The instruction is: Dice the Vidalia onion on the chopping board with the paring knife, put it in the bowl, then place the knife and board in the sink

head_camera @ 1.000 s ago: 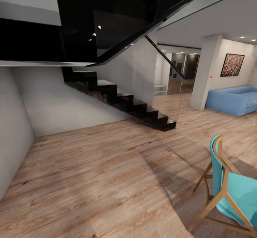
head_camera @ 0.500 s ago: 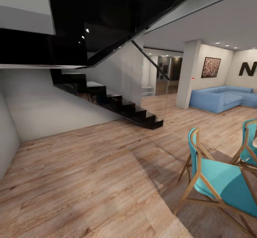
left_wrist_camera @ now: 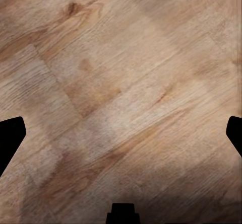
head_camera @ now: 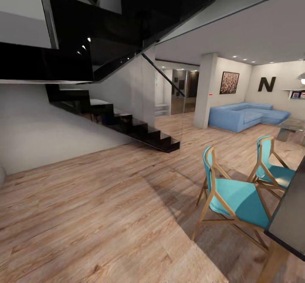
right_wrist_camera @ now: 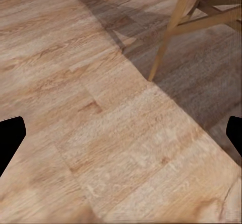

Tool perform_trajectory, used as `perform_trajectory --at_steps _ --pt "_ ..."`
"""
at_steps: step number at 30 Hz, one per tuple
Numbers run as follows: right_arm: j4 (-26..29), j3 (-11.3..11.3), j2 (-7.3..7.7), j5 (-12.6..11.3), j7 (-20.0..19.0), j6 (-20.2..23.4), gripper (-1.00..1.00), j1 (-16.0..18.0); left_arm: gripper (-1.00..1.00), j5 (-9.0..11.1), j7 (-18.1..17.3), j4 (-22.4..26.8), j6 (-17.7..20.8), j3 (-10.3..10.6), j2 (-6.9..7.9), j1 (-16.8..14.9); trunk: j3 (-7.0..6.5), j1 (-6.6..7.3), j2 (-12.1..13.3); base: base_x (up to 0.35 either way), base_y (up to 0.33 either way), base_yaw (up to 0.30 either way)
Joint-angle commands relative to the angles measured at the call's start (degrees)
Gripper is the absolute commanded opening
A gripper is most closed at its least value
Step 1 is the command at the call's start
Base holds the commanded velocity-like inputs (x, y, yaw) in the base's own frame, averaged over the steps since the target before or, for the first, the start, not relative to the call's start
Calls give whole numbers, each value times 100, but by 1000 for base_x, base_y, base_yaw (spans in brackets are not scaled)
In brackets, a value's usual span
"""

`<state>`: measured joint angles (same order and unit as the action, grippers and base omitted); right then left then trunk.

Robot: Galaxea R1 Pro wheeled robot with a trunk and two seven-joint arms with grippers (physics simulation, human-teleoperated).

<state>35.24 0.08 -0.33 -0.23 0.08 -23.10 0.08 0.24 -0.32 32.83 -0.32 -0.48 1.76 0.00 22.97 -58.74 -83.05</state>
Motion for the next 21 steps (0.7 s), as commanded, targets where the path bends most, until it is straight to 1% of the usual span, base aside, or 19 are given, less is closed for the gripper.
perform_trajectory --at_steps 1,21 --pt "2 1 -2 -3 1 -10 100 1 100 2 -3 4 -3 -5 0 0 -1 1 -3 -72 0 -193" --pt "1 1 1 -3 1 -10 100 1 100 0 -3 -74 -3 -5 -9 0 -109 1 -3 -34 0 -193"
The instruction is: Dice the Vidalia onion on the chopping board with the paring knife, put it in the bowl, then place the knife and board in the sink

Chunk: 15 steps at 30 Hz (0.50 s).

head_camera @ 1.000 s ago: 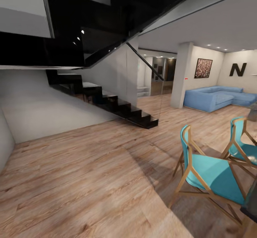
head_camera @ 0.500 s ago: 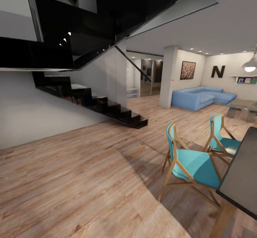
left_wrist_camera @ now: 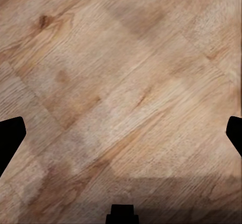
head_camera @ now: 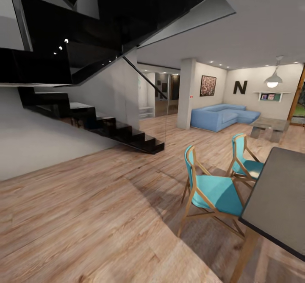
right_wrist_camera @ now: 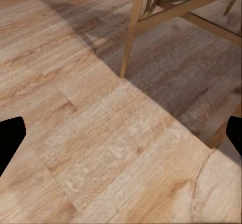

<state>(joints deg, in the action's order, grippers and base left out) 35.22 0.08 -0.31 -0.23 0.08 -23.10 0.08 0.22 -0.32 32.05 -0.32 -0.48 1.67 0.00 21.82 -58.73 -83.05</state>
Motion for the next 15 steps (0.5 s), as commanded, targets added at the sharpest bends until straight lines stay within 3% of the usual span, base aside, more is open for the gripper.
perform_trajectory --at_steps 1,15 --pt "3 1 0 -3 1 -10 100 1 100 3 -3 4 -3 -5 0 0 0 0 -3 -4 0 -193" --pt "3 1 0 2 1 -11 100 1 100 4 -3 -22 -3 -5 1 0 -73 0 -3 0 0 -193"
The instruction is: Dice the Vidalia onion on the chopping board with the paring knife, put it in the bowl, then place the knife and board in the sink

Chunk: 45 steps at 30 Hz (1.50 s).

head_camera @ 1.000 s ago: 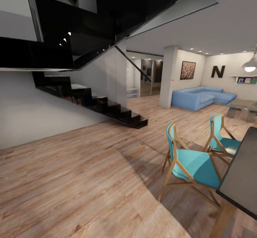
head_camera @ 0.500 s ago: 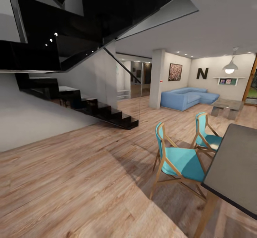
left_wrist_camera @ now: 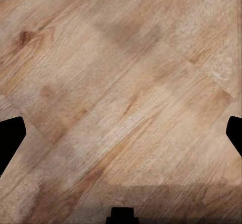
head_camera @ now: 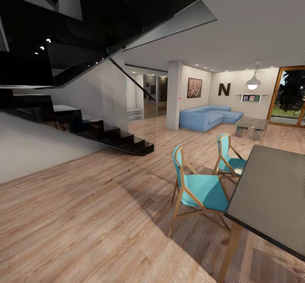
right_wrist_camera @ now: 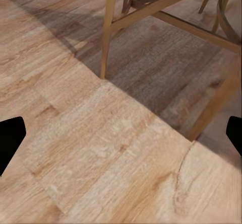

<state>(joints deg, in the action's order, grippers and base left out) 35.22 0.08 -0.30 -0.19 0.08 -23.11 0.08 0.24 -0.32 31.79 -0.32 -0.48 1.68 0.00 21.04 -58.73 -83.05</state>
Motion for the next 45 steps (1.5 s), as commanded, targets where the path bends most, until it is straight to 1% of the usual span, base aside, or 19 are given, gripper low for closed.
perform_trajectory --at_steps 1,18,45 --pt "3 1 -3 -1 1 -10 100 1 100 3 -3 3 -3 -5 0 0 0 0 -3 0 0 -193" --pt "3 1 -1 -8 1 -9 100 1 100 2 -3 2 -3 -5 -1 0 -77 0 -3 0 0 -206" --pt "3 1 -5 -8 1 -9 100 1 100 -3 -3 2 -3 -2 -1 0 -80 0 -3 0 0 -270"
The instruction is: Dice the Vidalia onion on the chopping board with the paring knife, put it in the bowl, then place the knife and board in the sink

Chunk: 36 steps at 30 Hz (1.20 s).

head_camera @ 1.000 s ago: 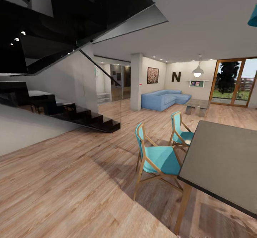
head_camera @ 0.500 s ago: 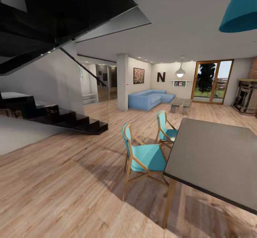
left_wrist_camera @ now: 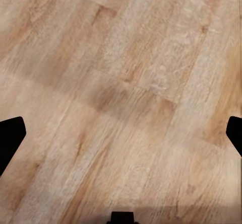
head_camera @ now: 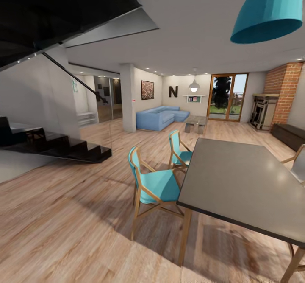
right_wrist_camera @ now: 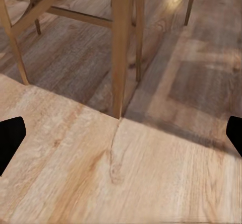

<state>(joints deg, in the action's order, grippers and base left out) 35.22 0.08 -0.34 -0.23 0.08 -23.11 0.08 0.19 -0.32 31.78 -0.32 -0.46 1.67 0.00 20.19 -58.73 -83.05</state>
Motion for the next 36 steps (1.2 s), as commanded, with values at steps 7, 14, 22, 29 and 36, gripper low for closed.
perform_trajectory --at_steps 7,14,22,29,36 --pt "3 1 -1 -3 1 -10 100 1 100 5 -3 4 -3 -4 0 0 5 0 -3 0 0 -273" --pt "1 1 -1 -3 1 -10 100 1 100 4 -3 -5 -3 -2 0 0 5 0 -3 0 0 -273" --pt "2 1 -1 -3 1 -10 100 1 100 -1 -3 -63 -4 -7 0 0 5 0 -3 0 0 -273" --pt "2 1 -1 -3 1 -10 100 1 100 -1 -3 -66 -4 -7 0 0 5 0 -3 0 0 -273" --pt "2 1 -1 -3 1 -10 100 1 100 -1 -3 -66 -4 -7 0 0 5 0 -3 0 0 -273"
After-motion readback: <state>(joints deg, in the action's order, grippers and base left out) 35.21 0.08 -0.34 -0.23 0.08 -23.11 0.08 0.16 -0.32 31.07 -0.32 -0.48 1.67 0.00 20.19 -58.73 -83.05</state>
